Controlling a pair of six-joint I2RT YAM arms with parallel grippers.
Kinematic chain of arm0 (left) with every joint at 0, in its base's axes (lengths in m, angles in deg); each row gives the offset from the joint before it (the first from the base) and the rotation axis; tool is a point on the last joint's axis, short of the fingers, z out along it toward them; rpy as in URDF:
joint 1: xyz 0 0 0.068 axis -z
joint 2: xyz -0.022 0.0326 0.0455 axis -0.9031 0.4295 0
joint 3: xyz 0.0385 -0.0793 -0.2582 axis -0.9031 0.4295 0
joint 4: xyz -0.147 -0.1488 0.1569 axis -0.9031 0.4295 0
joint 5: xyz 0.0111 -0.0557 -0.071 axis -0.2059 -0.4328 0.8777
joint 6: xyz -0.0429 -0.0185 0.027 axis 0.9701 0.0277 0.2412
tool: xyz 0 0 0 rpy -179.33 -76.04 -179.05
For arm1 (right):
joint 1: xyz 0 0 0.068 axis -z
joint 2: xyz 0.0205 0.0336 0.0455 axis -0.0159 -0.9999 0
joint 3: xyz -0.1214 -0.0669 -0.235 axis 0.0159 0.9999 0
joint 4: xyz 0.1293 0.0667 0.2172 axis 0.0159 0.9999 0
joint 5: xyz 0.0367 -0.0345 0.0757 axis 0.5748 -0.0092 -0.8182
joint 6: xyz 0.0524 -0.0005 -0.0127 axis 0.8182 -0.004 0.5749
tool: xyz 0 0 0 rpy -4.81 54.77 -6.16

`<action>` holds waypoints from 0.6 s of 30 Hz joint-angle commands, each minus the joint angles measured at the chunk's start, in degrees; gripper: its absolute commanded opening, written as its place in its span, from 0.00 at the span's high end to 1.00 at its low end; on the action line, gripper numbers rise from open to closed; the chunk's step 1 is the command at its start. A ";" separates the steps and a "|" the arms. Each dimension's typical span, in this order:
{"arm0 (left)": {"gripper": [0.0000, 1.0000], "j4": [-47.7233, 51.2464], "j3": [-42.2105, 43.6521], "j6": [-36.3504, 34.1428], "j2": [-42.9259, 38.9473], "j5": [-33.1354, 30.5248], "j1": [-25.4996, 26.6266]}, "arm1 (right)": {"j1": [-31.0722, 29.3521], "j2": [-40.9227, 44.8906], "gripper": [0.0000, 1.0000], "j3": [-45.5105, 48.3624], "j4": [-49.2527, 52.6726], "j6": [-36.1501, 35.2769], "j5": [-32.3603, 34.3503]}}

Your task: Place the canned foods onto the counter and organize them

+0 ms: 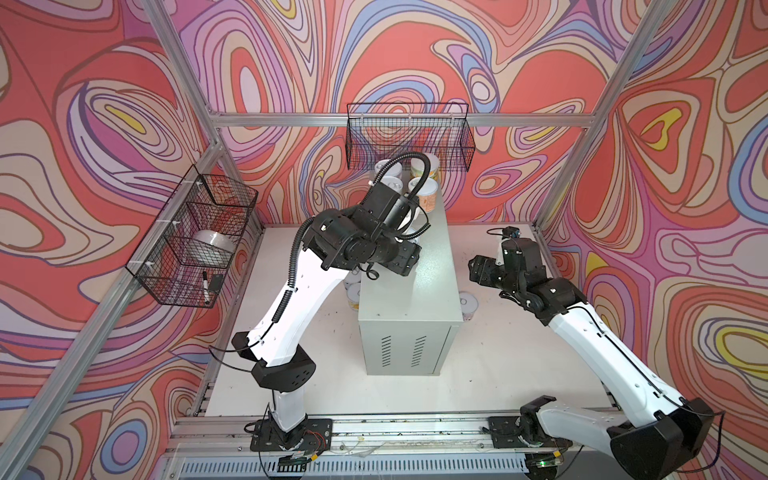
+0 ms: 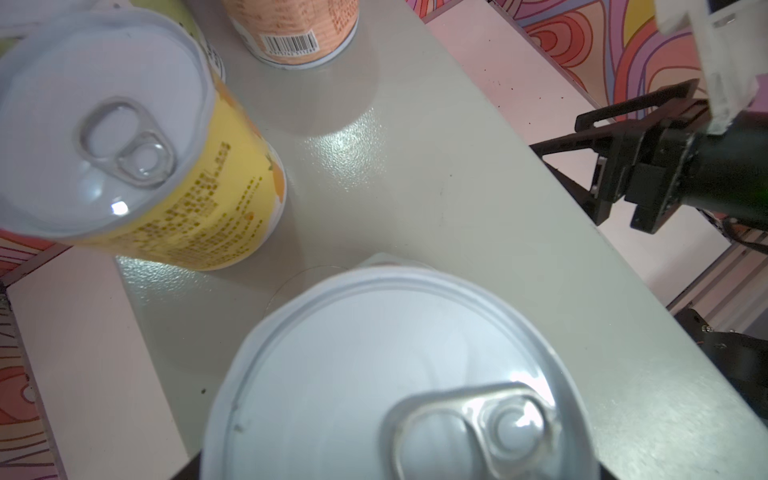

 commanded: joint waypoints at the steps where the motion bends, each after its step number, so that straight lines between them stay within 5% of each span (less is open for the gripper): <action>1: 1.00 -3.64 -1.86 -0.97 -0.31 -0.48 0.54 | 0.33 1.48 0.16 -1.80 0.85 -0.63 -0.04; 4: 0.93 -3.59 -1.82 -0.97 0.23 -0.91 0.56 | 0.33 1.52 0.15 -2.30 0.67 -0.50 -0.94; 6: 0.52 -3.53 -1.53 -1.05 0.42 -0.70 0.57 | 0.36 1.57 0.14 -2.60 0.40 -0.39 -1.74; 7: 0.44 -3.78 -1.15 -1.06 0.42 -0.81 0.53 | 0.35 1.53 0.14 -2.72 0.16 -0.40 -2.13; 12: 0.25 -5.98 0.93 -1.63 -0.55 -0.05 0.53 | 0.28 1.04 0.12 -4.05 0.27 -0.44 -3.63; 18: 0.16 -8.04 1.40 -2.68 -1.33 0.30 0.57 | 0.28 1.26 0.11 -5.84 0.66 -0.42 -5.66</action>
